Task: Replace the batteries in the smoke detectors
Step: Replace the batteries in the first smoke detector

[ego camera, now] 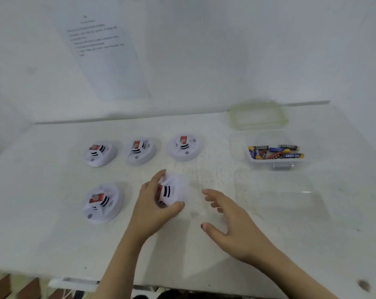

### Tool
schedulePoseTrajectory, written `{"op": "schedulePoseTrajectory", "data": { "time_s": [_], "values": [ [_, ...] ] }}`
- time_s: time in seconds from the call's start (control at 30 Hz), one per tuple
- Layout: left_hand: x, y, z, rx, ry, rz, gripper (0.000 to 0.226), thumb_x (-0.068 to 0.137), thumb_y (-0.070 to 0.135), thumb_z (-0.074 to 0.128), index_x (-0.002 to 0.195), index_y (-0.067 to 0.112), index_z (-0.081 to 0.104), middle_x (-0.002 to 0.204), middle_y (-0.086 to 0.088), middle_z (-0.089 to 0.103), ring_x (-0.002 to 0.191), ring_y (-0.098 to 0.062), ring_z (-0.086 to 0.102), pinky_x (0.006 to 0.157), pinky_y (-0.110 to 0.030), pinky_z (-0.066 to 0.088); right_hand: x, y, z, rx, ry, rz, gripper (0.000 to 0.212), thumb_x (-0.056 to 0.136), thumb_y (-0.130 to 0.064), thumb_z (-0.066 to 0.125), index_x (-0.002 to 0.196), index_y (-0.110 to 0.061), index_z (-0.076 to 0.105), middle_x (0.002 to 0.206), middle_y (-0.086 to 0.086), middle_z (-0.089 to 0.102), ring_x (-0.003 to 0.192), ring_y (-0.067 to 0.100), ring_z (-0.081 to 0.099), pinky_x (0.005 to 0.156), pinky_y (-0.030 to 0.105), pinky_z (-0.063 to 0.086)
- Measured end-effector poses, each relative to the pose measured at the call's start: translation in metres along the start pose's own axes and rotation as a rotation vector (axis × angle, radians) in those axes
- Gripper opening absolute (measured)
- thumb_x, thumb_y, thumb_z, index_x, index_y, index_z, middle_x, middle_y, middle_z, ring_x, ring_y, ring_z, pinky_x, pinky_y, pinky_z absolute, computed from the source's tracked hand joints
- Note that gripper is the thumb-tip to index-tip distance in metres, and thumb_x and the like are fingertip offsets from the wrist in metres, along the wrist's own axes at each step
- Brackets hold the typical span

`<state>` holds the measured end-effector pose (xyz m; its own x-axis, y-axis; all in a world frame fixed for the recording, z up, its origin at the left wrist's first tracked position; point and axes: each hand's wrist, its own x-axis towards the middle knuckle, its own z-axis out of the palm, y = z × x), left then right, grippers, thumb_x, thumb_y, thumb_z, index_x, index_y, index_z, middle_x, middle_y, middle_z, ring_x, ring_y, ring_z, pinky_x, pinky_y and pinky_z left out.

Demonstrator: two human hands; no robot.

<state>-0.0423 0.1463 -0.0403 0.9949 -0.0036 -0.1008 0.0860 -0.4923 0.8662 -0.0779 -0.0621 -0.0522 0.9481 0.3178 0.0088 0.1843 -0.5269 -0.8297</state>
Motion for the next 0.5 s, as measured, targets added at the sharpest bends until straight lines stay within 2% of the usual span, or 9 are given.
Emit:
{"op": "schedulePoseTrajectory", "data": {
  "time_s": [0.07,0.13,0.23,0.37,0.5],
  "values": [
    [0.003,0.003,-0.012,-0.263,-0.089,-0.001,0.091,0.049,0.047,0.07,0.136,0.041,0.042,0.125,0.009,0.055,0.106,-0.009,0.059,0.078,-0.024,0.053,0.007,-0.001,0.01,0.067,0.004,0.011,0.076,0.081,-0.044,0.065,0.14,-0.05,0.018,0.138,-0.026,0.036,0.123,-0.013,0.034,0.1,0.009,0.028],
    [0.006,0.004,-0.02,-0.384,-0.195,0.053,0.081,0.054,0.043,0.071,0.131,0.033,0.048,0.119,0.004,0.063,0.105,-0.016,0.063,0.079,-0.03,0.055,0.013,-0.006,0.018,0.143,0.017,-0.006,0.09,0.075,-0.046,0.072,0.142,-0.051,0.012,0.141,-0.031,0.031,0.127,-0.017,0.027,0.097,0.004,0.025],
    [0.007,0.005,-0.022,-0.375,-0.283,0.112,0.076,0.058,0.041,0.074,0.129,0.025,0.05,0.114,0.006,0.067,0.105,-0.014,0.065,0.08,-0.027,0.054,0.021,-0.016,0.025,0.29,0.071,-0.029,0.099,0.069,-0.043,0.079,0.141,-0.053,0.012,0.142,-0.031,0.03,0.13,-0.017,0.025,0.097,0.005,0.029],
    [0.01,0.003,-0.028,-0.383,-0.377,0.137,0.087,0.057,0.044,0.086,0.131,0.022,0.047,0.12,0.004,0.066,0.111,-0.018,0.063,0.081,-0.029,0.054,0.025,-0.026,0.027,0.429,0.13,-0.026,0.101,0.059,-0.041,0.082,0.136,-0.058,0.019,0.14,-0.02,0.042,0.129,-0.003,0.039,0.101,0.02,0.038],
    [0.016,-0.002,-0.039,-0.342,-0.469,0.185,0.078,0.066,0.024,0.078,0.137,0.026,0.046,0.132,0.001,0.059,0.119,-0.023,0.059,0.084,-0.034,0.055,0.026,-0.029,0.025,0.381,0.174,-0.024,0.108,0.054,-0.028,0.089,0.132,-0.061,0.022,0.131,-0.022,0.047,0.12,-0.001,0.048,0.091,0.013,0.044]
  ]
}}
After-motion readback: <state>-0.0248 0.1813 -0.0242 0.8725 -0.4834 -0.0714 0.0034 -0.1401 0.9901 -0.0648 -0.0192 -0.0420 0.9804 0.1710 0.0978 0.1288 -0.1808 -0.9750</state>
